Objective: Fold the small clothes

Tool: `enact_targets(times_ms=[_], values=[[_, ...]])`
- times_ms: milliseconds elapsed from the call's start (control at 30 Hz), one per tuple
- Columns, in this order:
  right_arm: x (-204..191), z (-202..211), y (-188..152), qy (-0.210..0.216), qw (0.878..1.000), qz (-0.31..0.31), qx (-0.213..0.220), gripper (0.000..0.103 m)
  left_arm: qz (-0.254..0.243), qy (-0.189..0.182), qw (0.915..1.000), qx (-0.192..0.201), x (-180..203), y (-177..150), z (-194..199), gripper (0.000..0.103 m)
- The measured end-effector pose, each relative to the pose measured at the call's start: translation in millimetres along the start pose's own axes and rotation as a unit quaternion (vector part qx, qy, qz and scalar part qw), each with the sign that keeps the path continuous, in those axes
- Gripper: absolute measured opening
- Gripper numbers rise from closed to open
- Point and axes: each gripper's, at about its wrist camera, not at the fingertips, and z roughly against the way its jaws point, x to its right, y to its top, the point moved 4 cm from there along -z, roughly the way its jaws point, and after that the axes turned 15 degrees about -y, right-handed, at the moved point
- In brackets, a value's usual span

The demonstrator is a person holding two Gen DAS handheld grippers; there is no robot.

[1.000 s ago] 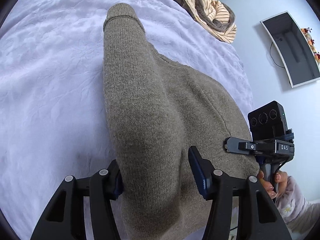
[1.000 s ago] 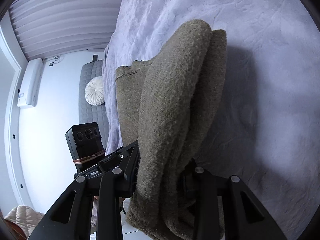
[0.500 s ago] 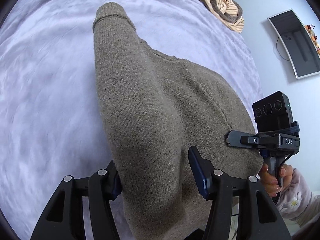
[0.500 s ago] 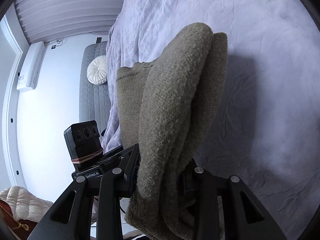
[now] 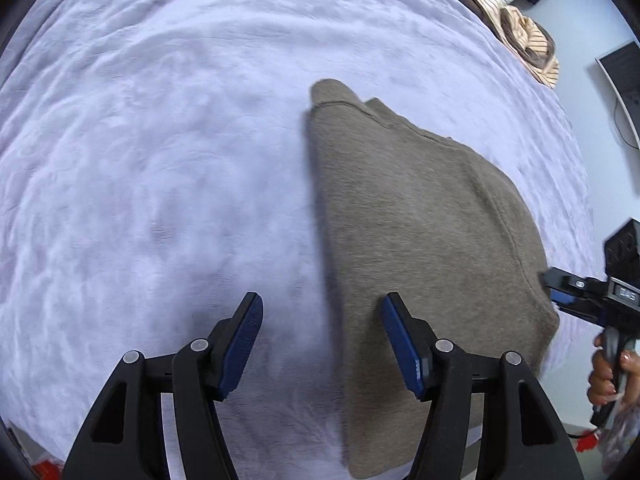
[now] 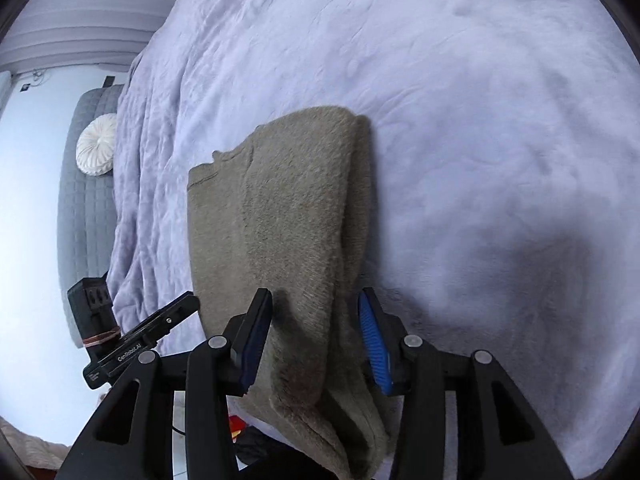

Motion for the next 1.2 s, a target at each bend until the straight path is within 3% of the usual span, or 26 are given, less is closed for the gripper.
enact_targets(times_ms=[100,133,200,300,400,467,500,600,633,733,800,833,867,900,967,1100,1133,1167,1200], values=[[7,21,-5,0.01,1.0,-0.007,0.026,0.048,-0.003,0.012,0.9999,0.006,-3,-2,6,0.063],[4,31,-9,0.008,0.999,0.001,0.043,0.043,-0.004,0.011,0.9999,0.009,0,-1,7,0.063],[4,43,-17,0.017,0.998,0.029,0.058,0.033,-0.01,0.006,0.9998,0.014,2,-2,10,0.063],[-29,45,-32,0.03,0.994,0.087,0.059,0.029,-0.029,-0.001,0.9995,0.012,14,-4,9,0.063],[-42,30,-42,-0.04,0.988,0.136,0.055,0.027,-0.043,0.0,0.9991,-0.006,27,-7,-6,0.063],[-35,12,-40,-0.094,0.985,0.135,0.049,0.022,-0.05,0.014,0.9985,-0.016,30,-11,-18,0.064],[-27,5,-39,-0.106,0.985,0.128,0.044,0.021,-0.052,0.015,0.9984,-0.018,28,-14,-21,0.064],[-2,-21,-39,-0.127,0.987,0.096,0.016,0.008,-0.052,0.027,0.9982,-0.011,21,-19,-26,0.082],[3,-26,-40,-0.126,0.988,0.085,0.01,0.004,-0.052,0.026,0.9983,-0.011,19,-20,-28,0.082],[12,-14,-37,-0.062,0.997,0.034,0.026,0.003,-0.043,0.028,0.9986,-0.014,17,-18,-23,0.082],[19,7,-28,-0.015,0.998,0.0,0.069,0.014,-0.046,0.013,0.9988,-0.005,23,-14,-14,0.082],[26,13,-20,-0.011,0.996,-0.017,0.083,0.039,-0.051,0.004,0.9987,0.002,26,-11,-9,0.082],[33,13,-11,-0.002,0.996,-0.031,0.085,0.07,-0.057,-0.004,0.9984,0.007,31,-9,-6,0.082],[38,9,-1,0.022,0.996,-0.041,0.075,0.074,-0.063,-0.01,0.9979,0.012,37,-5,-4,0.082],[47,-9,19,0.09,0.993,-0.062,0.045,0.074,-0.075,-0.017,0.9969,0.014,48,3,-8,0.082],[48,-58,48,0.166,0.981,-0.095,-0.022,0.07,-0.091,-0.021,0.9956,0.006,68,13,-32,0.082],[45,-66,52,0.172,0.98,-0.093,-0.034,0.063,-0.097,-0.008,0.9952,0.006,69,14,-37,0.082],[40,-70,55,0.154,0.983,-0.089,-0.036,0.043,-0.102,0.006,0.9948,0.003,69,14,-43,0.082],[32,-67,56,0.136,0.988,-0.067,-0.025,0.038,-0.105,0.018,0.9943,0.0,68,13,-47,0.082]])
